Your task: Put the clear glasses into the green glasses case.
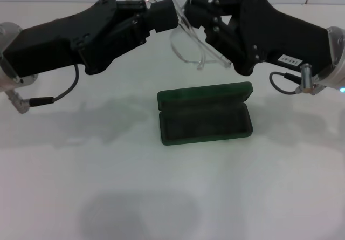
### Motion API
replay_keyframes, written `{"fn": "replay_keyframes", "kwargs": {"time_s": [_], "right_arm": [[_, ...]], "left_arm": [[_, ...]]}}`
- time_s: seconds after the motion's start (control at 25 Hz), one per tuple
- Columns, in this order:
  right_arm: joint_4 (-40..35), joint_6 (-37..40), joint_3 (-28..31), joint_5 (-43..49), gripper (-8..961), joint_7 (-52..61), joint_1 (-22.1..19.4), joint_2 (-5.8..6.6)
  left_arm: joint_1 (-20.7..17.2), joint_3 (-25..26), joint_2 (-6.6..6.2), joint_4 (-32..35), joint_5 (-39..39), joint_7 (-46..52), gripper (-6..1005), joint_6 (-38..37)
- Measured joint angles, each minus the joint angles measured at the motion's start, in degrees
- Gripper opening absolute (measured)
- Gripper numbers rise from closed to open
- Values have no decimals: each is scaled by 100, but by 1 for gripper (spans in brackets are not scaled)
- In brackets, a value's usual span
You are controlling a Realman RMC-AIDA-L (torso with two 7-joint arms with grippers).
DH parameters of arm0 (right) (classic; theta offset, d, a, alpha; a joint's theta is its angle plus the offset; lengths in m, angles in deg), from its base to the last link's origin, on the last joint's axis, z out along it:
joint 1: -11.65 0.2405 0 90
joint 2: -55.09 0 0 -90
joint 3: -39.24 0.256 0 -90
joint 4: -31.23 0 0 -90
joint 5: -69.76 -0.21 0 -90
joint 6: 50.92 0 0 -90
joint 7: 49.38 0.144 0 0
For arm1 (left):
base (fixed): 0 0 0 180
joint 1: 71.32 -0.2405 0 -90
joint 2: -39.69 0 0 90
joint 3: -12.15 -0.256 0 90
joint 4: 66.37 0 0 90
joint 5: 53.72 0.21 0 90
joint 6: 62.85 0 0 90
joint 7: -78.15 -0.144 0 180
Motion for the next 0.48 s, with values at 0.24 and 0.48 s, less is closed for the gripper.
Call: {"fn": "replay_keyframes", "kwargs": {"time_s": [0.24,0.48], "right_arm": [[-10,6,-51,-1,67,0,0,0],[-11,13,-51,-16,67,0,-2,0]], "left_arm": [[-15,0,10,0,0,1,31,-1],[-31,0,17,1,0,5,32,-1]]}}
